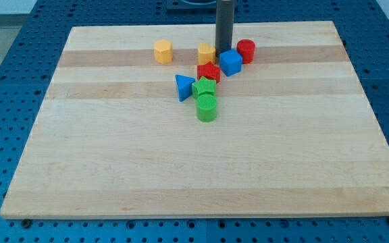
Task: Separate the heart and cube from each other
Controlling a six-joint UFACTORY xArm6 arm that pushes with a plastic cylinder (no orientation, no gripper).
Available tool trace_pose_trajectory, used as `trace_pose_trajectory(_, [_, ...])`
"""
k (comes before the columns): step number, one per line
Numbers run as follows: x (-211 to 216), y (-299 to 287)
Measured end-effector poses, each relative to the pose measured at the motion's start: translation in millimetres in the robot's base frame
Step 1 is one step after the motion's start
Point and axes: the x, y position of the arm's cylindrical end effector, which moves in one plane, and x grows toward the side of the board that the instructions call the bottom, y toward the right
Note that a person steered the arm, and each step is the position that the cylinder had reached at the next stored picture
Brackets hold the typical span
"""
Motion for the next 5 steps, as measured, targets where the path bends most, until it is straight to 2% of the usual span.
trace_pose_trajectory(4, [0, -58])
trace_pose_trajectory(5, [0, -40])
